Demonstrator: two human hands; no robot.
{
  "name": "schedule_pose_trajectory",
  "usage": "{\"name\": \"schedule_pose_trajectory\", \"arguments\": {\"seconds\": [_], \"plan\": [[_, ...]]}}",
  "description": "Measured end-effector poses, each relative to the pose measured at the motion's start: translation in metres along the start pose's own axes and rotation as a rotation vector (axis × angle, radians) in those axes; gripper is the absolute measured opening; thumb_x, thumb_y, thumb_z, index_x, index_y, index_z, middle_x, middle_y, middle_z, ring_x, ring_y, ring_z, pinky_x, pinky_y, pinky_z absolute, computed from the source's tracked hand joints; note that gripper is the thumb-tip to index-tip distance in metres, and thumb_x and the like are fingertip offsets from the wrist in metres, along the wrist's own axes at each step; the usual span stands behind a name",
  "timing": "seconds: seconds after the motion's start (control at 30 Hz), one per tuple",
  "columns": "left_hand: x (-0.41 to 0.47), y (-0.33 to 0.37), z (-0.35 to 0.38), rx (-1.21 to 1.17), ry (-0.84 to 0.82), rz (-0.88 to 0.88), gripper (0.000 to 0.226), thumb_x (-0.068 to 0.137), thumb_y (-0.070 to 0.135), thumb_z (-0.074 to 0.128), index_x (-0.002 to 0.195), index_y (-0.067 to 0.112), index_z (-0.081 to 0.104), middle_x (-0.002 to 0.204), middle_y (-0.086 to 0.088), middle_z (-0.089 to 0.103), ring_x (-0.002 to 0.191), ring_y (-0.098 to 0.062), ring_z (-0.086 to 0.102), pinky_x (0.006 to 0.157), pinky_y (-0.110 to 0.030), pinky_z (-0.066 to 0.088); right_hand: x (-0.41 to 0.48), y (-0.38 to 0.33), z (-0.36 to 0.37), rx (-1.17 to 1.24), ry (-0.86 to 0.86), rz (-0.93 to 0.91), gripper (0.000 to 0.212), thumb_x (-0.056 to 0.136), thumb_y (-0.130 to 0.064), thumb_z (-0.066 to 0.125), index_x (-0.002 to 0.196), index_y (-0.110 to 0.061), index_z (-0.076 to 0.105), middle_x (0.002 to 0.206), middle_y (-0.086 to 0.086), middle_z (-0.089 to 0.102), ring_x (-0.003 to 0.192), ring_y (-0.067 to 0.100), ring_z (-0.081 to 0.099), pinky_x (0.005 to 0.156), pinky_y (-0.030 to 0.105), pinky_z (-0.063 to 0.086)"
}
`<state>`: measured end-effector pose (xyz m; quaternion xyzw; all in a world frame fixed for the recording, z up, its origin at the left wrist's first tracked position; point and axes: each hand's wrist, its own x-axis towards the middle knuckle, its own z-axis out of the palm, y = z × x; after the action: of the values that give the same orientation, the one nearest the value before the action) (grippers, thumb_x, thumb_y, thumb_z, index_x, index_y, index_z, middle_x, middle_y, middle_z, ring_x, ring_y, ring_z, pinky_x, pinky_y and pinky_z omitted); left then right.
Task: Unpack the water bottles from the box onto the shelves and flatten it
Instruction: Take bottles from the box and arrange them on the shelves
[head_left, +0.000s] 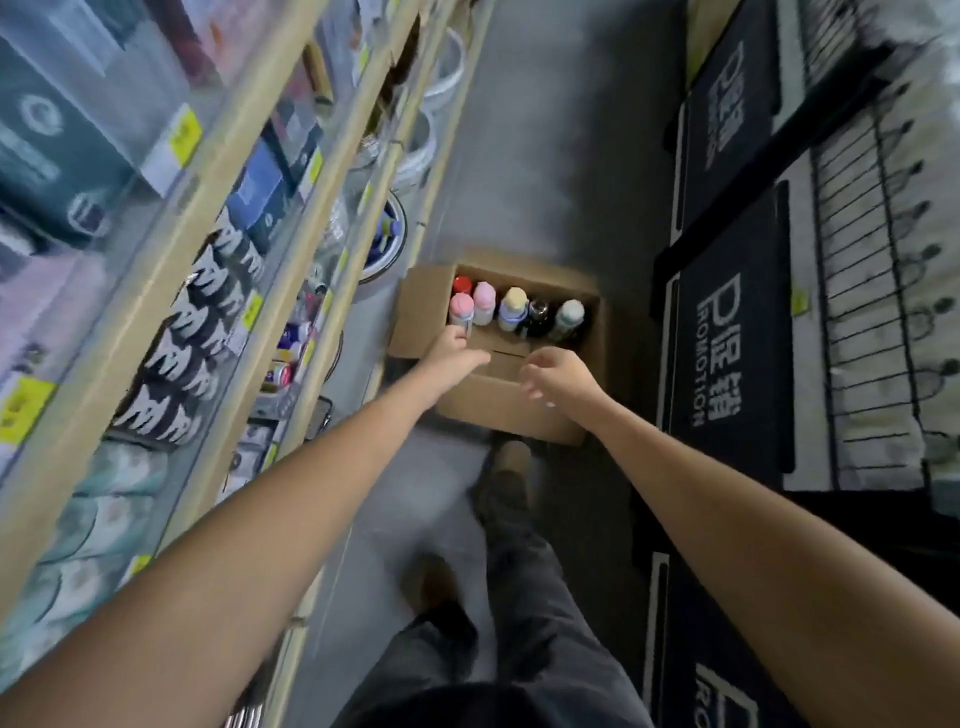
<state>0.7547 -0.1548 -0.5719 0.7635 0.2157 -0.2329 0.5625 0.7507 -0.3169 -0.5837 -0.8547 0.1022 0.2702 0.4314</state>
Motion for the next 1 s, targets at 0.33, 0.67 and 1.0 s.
{"name": "schedule_pose_trajectory", "arguments": {"seconds": [0.33,0.67,1.0], "plan": [[0.149,0.046,0.018,0.009,-0.036,-0.244,0.075,0.090,0.013,0.060,0.149,0.006,0.016,0.154,-0.014,0.027,0.139,-0.023,0.031,0.109,-0.027,0.027,0.179,-0.015,-0.041,0.045,-0.117,0.103,0.029,0.089,-0.013,0.052,0.116,-0.005,0.056,0.098,0.012,0.065,0.077,0.020,0.061,0.054,0.021,0.044],[0.305,-0.005,0.029,-0.025,-0.021,-0.393,0.075,0.090,0.018,0.061,0.150,0.015,0.016,0.153,-0.005,0.030,0.137,-0.020,0.035,0.103,-0.026,0.030,0.341,0.015,-0.005,0.212,-0.152,0.283,0.039,0.091,-0.009,0.055,0.129,-0.005,0.049,0.112,0.011,0.057,0.085,0.020,0.053,0.052,0.019,0.038],[0.496,-0.157,0.082,-0.191,0.058,-0.384,0.073,0.088,-0.005,0.053,0.149,0.016,0.020,0.150,-0.006,0.035,0.132,-0.018,0.040,0.100,-0.024,0.037,0.512,0.139,0.111,0.232,-0.168,0.375,0.051,0.088,-0.015,0.059,0.137,-0.017,0.044,0.104,0.004,0.058,0.089,0.017,0.056,0.060,0.021,0.041]]}}
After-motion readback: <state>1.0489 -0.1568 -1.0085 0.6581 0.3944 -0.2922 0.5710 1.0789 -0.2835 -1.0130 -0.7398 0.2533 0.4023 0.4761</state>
